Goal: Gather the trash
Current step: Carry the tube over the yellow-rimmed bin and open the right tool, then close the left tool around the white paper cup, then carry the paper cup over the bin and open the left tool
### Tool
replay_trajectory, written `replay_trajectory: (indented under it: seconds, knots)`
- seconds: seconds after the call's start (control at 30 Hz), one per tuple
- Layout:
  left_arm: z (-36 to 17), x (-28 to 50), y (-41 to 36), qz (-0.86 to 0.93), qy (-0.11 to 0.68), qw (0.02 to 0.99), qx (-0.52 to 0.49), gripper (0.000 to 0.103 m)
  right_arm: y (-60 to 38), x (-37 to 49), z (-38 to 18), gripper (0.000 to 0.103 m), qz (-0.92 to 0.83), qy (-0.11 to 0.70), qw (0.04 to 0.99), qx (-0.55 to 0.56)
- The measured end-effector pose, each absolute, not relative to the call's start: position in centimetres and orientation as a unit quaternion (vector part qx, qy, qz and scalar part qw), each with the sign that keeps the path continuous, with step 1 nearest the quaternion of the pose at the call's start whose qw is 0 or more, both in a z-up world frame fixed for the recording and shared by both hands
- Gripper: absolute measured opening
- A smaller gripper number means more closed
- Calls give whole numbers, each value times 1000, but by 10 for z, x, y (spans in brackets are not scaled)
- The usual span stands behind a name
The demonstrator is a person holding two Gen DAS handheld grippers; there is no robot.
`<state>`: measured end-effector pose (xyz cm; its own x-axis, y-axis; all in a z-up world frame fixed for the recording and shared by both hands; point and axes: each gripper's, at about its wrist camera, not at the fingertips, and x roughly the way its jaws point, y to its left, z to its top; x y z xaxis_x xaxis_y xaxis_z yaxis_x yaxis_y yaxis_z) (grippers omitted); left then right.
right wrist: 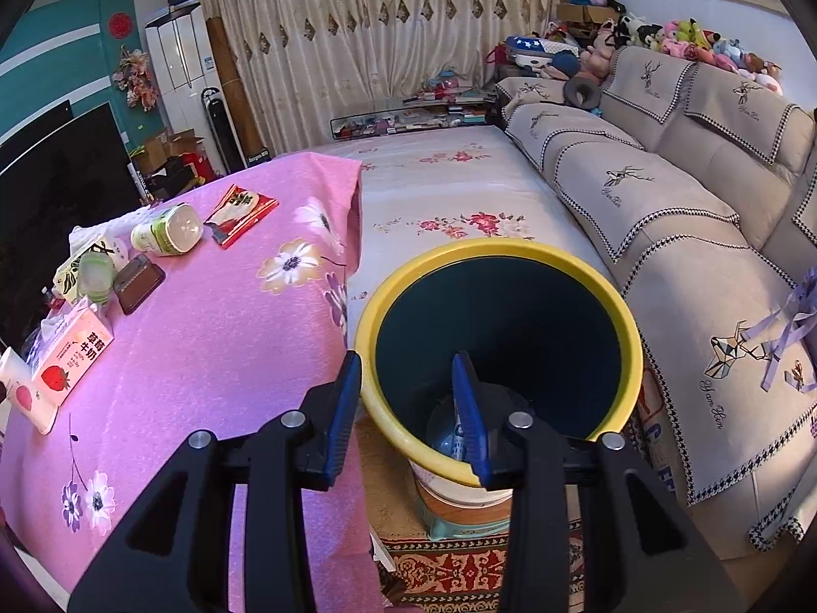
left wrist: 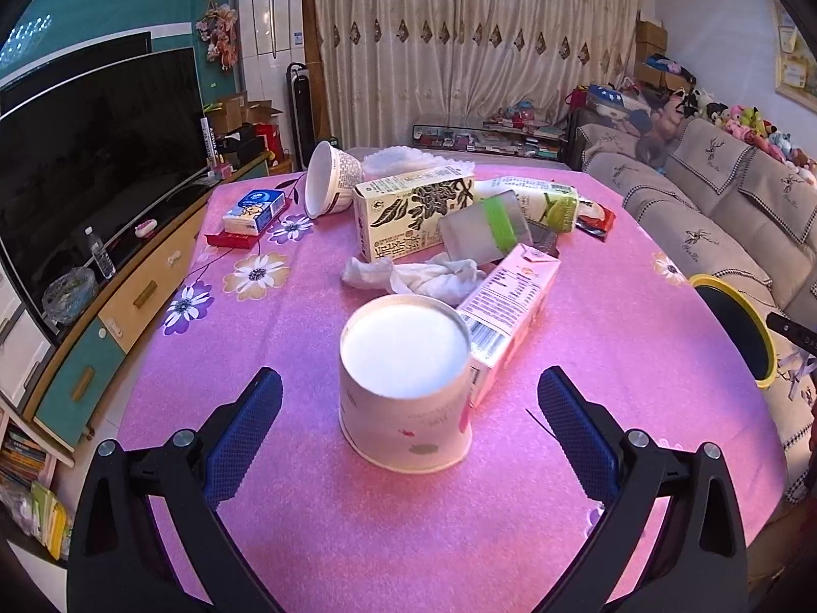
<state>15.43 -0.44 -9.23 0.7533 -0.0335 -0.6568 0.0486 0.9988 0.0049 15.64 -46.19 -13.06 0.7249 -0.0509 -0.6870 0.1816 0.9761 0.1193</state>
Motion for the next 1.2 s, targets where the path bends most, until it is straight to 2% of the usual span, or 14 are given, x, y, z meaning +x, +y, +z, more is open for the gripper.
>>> replay_trajectory:
  seconds: [0.1,0.33,0.43,0.6,0.83,1.2]
  knots:
    - [-96,164,1,-21,348,937,3,98,-458,158,-132,36,-60,368,924,89]
    - [-110,184,5,-27,370,929,-4,77,-457,157,-134,36,-60,372,922,93]
    - [-112,186,4,-34,371,928,-10,62,-458,156,-135,36,-61,370,922,95]
    - [-105,181,2,-32,366,930,-3,59,-456,153,-133,36,-60,367,923,95]
    - [-63,143,-10,-50,337,940,20,58,-459,143,-130,36,-68,361,925,93]
    - [-34,150,-117,-198,326,923,52,59,-499,98,-124,36,-141,340,925,96]
